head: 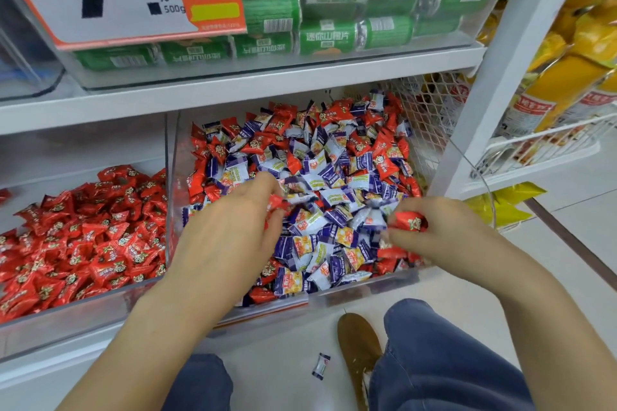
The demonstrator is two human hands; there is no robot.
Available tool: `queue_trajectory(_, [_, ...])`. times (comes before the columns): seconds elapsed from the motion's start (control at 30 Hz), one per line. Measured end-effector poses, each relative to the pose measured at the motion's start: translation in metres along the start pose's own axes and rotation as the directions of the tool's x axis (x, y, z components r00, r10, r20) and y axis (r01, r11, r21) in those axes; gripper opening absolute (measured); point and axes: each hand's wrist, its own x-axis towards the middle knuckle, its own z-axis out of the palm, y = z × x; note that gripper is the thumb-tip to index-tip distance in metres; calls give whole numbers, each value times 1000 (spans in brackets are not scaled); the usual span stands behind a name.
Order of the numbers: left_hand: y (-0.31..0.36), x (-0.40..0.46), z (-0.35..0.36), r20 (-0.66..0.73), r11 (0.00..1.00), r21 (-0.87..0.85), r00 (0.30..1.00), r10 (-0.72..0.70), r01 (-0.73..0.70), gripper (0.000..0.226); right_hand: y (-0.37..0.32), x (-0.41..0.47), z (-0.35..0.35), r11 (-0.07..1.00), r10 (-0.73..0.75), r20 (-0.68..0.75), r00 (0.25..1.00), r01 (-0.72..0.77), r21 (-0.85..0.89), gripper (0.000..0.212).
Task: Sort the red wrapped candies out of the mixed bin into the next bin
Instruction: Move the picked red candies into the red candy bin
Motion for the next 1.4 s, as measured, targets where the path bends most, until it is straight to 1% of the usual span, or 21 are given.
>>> queue_trajectory(0.07, [2,0,-3,-58,998,-58,998,-32,28,13,2,3,-4,976,20,-89,996,0,220,15])
queue_trajectory(0.1, [2,0,-4,-79,996,-81,996,-37,31,13,2,5,-5,940,40,-121,992,4,340,12])
queue_trajectory(0.17, [4,-4,-8,-113,994,-105,993,-32,20,12,-4,9,-8,843,92,-161,983,10,538,11])
queue_trajectory(0.23, [5,-8,-13,-142,994,-112,990,-18,2,10,-12,12,-8,729,144,-176,974,16,684,13])
queue_trajectory(0.37, [-5,-19,-27,-179,987,-162,983,-30,1,13,-37,14,-8,571,178,-183,967,50,819,14])
queue_trajectory(0.47, [-20,-27,-37,-223,984,-179,973,-64,23,13,-61,13,-6,515,173,-203,964,88,853,18])
queue_trajectory(0.53, [-34,-32,-44,-255,979,-195,962,-101,51,13,-82,12,-2,527,120,-227,967,132,840,19])
queue_trajectory(0.63, [-63,-42,-54,-294,970,-216,940,-173,111,14,-121,8,6,534,-14,-245,969,215,818,21])
queue_trajectory(0.7, [-84,-50,-62,-308,961,-222,924,-227,162,13,-153,6,15,566,-135,-217,967,255,784,15])
queue_trajectory(0.77, [-108,-57,-69,-301,937,-269,905,-301,222,12,-187,6,28,622,-250,-173,953,295,726,12])
queue_trajectory(0.83, [-131,-60,-71,-303,915,-315,887,-348,251,13,-218,9,47,697,-328,-159,931,352,625,11])
queue_trajectory(0.93, [-160,-64,-73,-302,904,-319,873,-383,286,16,-255,20,76,787,-377,-246,893,449,424,7])
queue_trajectory(1.0, [-174,-68,-74,-286,889,-330,864,-415,318,15,-272,30,89,828,-393,-316,864,482,288,16])
queue_trajectory(1.03, [-180,-70,-75,-276,882,-336,861,-428,331,14,-278,34,93,850,-404,-321,857,481,214,20])
queue_trajectory(1.07, [-185,-72,-76,-260,875,-336,858,-442,349,12,-281,38,98,874,-426,-287,858,473,115,25])
queue_trajectory(1.1, [-190,-74,-76,-243,868,-334,856,-456,367,11,-282,41,103,887,-453,-214,865,462,-10,33])
queue_trajectory(1.17, [-197,-75,-77,-221,859,-338,854,-470,385,9,-279,45,113,867,-455,-13,891,440,-233,63])
queue_trajectory(1.2, [-198,-75,-77,-215,854,-340,852,-477,393,8,-278,46,116,861,-435,49,899,432,-269,73])
queue_trajectory(1.23, [-199,-74,-77,-210,849,-340,848,-487,403,8,-276,46,118,860,-434,57,899,433,-269,76])
queue_trajectory(1.27, [-199,-73,-77,-206,845,-341,844,-496,413,7,-275,45,118,860,-451,32,892,444,-251,73])
queue_trajectory(1.4, [-195,-66,-74,-215,833,-373,835,-506,408,10,-271,33,102,854,-520,-105,848,515,-70,53])
